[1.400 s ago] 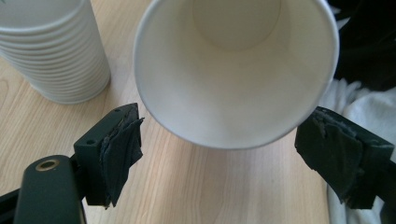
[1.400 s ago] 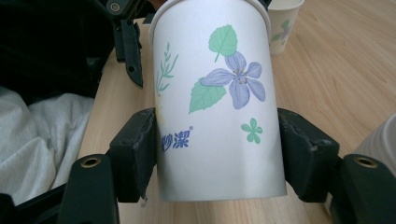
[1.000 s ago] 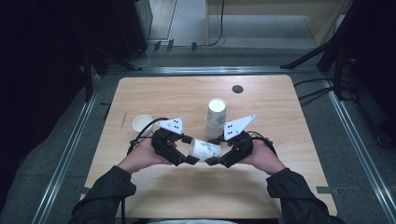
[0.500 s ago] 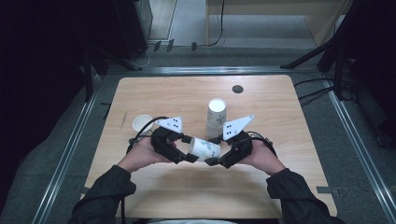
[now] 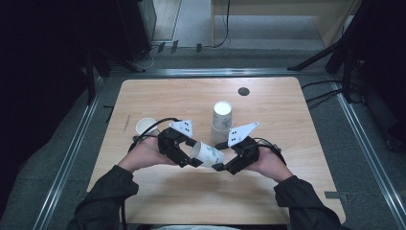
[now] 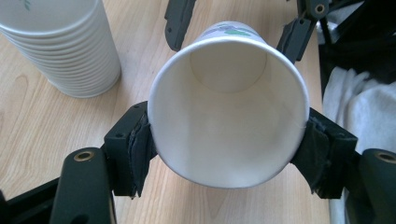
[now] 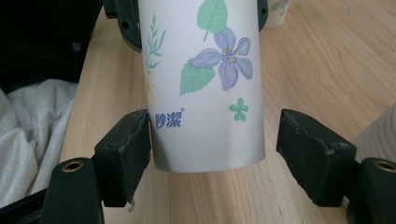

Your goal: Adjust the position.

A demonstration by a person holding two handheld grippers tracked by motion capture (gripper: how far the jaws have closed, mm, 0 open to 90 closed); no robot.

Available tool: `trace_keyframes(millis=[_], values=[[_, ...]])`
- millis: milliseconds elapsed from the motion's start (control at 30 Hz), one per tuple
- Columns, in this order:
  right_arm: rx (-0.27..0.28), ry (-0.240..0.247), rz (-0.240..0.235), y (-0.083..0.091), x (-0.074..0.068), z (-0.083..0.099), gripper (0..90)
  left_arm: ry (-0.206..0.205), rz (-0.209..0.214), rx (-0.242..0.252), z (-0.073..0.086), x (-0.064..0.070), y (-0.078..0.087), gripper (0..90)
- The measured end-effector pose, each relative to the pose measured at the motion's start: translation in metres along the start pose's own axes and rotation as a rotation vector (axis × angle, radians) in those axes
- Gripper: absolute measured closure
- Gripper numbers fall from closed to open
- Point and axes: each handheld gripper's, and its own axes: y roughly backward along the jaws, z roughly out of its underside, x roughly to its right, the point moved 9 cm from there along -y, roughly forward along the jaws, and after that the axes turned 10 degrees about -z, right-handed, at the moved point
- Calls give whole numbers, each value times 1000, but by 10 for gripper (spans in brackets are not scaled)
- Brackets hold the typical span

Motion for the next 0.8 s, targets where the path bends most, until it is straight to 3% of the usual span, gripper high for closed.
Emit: trace_keyframes(millis=[467, 800], values=[[-73, 6, -8, -21, 0, 11, 282, -24, -41, -134, 5, 4, -12, 279], [-87, 6, -26, -32, -1, 12, 318, -9, -43, -161, 4, 7, -18, 266]])
